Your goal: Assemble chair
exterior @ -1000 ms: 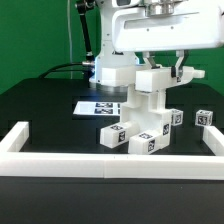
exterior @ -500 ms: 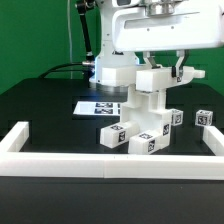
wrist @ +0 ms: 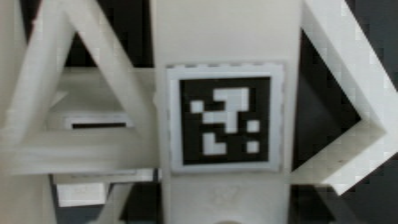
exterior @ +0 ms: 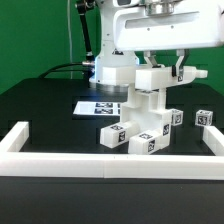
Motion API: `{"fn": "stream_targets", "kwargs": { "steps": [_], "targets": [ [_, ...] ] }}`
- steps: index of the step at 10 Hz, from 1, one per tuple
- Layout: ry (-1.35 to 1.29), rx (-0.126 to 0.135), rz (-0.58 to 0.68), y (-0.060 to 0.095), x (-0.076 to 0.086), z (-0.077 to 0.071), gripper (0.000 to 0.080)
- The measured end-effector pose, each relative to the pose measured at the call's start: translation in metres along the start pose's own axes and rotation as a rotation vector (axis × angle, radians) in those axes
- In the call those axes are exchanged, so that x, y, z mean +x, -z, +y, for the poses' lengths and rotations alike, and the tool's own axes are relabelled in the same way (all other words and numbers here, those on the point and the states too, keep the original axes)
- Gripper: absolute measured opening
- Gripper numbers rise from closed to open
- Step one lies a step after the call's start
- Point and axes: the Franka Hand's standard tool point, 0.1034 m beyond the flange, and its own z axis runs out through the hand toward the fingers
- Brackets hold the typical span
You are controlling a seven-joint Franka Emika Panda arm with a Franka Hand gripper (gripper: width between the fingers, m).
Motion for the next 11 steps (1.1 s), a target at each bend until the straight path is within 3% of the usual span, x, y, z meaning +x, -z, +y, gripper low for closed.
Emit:
{"fn": "stream_targets", "kwargs": {
  "steps": [11],
  "targets": [
    [0.016, 0.007, 0.020, -0.0016, 0.0020, 0.0005, 0.0291]
  ]
}}
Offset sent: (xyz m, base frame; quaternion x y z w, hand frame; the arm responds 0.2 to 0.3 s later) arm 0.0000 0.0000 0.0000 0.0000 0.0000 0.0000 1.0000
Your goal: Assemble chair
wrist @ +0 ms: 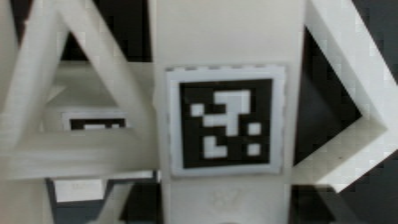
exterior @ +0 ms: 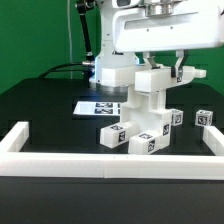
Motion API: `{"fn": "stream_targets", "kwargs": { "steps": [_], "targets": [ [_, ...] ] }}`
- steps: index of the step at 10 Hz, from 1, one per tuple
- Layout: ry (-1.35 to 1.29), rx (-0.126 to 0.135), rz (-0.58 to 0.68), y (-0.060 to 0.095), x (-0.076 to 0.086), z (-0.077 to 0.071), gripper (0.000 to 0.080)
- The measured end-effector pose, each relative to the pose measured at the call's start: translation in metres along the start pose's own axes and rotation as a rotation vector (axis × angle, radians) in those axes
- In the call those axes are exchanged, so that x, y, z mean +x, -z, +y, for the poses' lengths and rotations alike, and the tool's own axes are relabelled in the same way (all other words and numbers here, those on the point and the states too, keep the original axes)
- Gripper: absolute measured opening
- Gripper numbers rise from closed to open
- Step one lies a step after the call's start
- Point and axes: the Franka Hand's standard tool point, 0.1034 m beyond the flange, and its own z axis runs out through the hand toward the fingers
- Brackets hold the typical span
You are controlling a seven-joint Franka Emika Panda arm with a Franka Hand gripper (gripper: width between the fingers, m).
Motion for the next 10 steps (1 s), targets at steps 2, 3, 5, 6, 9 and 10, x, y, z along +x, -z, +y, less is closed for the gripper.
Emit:
{"fn": "stream_targets", "kwargs": {
  "steps": [2, 3, 5, 6, 9, 10],
  "targets": [
    [0.002, 0.002, 0.006, -0.0004, 0.0009, -0.0007, 0.0292],
    [0.002, 0.003, 0.007, 0.0000, 0.0010, -0.0013, 0.0292],
    [0.002, 0.003, 0.008, 0.0002, 0.0012, -0.0014, 0.0292],
    [0.002, 0.003, 0.008, 0.0002, 0.0012, -0.0014, 0.0292],
    [-0.003, 0.007, 0.015, 0.0008, 0.0031, -0.0007, 0.0292],
    [-0.005, 0.008, 0.014, 0.0019, 0.0033, -0.0008, 0.0292]
  ]
}}
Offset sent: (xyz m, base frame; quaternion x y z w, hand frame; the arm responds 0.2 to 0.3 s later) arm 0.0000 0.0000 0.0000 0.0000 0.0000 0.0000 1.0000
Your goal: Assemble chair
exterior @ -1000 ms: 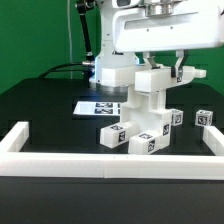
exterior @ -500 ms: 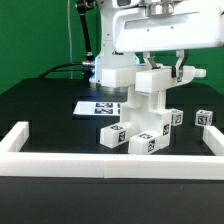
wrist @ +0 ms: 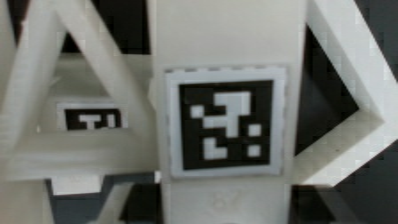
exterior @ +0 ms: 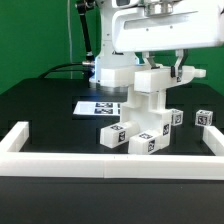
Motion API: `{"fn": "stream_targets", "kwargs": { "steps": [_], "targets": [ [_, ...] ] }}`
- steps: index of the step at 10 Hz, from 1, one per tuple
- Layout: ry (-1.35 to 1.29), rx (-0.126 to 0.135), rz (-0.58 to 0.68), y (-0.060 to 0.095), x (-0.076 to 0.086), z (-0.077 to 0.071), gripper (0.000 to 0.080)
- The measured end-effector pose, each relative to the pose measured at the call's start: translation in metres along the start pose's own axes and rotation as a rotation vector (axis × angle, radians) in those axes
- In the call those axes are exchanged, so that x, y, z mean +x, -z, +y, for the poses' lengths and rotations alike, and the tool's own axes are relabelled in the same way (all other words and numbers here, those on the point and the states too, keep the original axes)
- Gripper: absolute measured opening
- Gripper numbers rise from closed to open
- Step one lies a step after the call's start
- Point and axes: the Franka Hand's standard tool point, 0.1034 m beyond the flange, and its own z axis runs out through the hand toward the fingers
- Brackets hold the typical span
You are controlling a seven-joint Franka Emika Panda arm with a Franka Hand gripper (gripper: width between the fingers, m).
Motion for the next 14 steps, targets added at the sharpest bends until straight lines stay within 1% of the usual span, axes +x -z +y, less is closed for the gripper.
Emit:
{"fn": "stream_targets", "kwargs": {
  "steps": [14],
  "targets": [
    [-0.006, 0.003, -0.003, 0.0006, 0.0001, 0.0005, 0.0292]
  ]
}}
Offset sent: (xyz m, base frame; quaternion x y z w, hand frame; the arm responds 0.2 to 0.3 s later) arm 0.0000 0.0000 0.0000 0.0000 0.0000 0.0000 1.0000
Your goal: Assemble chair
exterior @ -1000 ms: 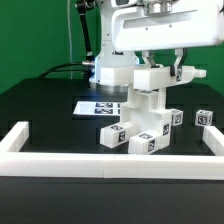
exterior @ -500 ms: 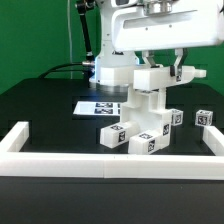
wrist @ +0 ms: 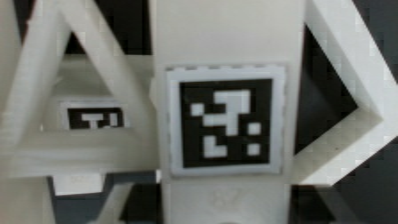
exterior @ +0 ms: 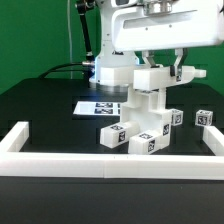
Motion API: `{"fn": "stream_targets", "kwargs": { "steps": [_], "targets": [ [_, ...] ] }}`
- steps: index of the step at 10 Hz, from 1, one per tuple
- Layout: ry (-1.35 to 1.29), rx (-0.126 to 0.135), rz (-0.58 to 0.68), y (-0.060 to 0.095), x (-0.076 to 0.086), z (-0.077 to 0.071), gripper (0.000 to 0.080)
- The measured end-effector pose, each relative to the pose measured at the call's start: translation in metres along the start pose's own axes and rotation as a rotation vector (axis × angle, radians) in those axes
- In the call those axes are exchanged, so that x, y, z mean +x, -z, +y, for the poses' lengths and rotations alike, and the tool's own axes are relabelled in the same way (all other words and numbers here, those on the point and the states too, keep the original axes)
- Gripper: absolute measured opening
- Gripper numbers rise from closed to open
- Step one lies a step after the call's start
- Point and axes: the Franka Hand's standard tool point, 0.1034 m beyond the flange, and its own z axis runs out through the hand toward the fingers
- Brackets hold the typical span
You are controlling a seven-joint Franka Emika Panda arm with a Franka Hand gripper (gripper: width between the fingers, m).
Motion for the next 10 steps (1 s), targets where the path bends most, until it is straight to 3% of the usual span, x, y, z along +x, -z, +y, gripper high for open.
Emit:
{"fn": "stream_targets", "kwargs": {
  "steps": [10],
  "targets": [
    [-0.007, 0.000, -0.003, 0.0015, -0.0008, 0.0005, 0.0292]
  ]
}}
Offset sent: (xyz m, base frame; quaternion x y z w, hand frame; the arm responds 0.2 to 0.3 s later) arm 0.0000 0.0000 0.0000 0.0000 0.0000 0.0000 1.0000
